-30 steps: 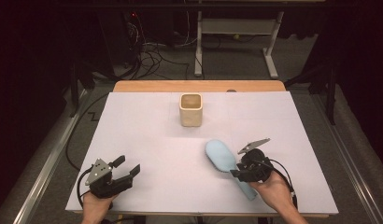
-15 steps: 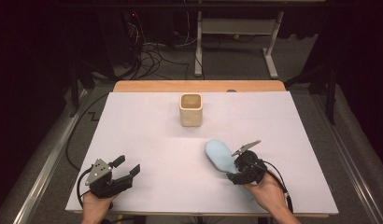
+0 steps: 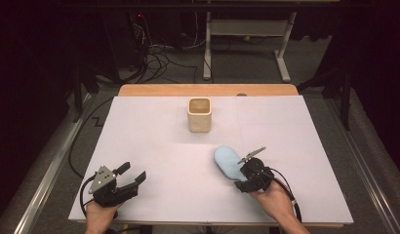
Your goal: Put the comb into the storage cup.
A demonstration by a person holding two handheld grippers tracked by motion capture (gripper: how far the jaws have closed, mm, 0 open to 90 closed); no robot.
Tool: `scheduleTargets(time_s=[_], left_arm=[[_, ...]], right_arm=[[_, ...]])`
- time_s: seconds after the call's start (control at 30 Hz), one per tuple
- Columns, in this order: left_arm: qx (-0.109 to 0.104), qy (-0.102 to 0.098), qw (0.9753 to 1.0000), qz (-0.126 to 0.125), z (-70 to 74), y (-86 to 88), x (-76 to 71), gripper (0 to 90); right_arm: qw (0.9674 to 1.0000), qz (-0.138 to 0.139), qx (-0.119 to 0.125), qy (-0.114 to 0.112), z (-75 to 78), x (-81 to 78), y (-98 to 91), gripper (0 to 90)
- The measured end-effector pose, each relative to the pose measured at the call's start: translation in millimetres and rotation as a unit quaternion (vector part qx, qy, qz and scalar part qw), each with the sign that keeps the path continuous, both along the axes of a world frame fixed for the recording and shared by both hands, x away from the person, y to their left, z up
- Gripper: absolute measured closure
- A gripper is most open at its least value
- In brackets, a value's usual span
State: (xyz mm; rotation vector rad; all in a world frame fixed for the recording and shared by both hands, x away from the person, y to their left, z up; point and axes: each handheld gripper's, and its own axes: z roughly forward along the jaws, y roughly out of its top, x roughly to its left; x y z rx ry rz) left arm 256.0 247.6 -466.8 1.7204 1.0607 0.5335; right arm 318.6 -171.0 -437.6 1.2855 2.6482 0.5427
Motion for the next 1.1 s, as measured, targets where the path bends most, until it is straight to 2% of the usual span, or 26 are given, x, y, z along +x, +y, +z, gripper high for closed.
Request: scheduleTargets(time_s=[0.17, 0.4, 0.5, 0.77, 1.03, 1.07, 1.1], left_arm=[[0.0, 0.0, 1.0, 0.0, 0.1, 0.0, 0.0, 29.8], [0.001, 0.0, 1.0, -0.001, 0.0, -0.2, 0.1, 29.8], [0.002, 0.0, 1.0, -0.001, 0.1, -0.2, -0.1, 29.8], [0.001, 0.0, 1.0, 0.0, 0.0, -0.2, 0.4, 29.8], [0.001, 0.0, 1.0, 0.001, 0.0, -0.4, 0.2, 29.9], [0.001, 0.0, 1.0, 0.0, 0.0, -0.5, 0.4, 29.9], [0.002, 0.001, 1.0, 0.0, 0.0, -0.6, 0.4, 29.9]], right_arm=[[1.0, 0.004, -0.009, -0.001, -0.9, 2.6, 0.1, 65.6], [0.9997, 0.009, -0.025, -0.001, -0.5, 4.0, 2.1, 67.5], [0.9997, 0.009, -0.022, 0.003, -0.5, 5.2, 1.3, 68.3], [0.9994, 0.019, -0.029, -0.002, -0.5, 5.3, 1.8, 69.9], [0.9996, 0.024, -0.018, -0.004, -0.5, 5.0, -1.3, 70.3], [0.9997, 0.015, -0.018, 0.0, -0.1, 3.5, -0.4, 70.3], [0.9996, 0.021, -0.018, -0.003, -0.2, 4.2, -0.9, 70.4]])
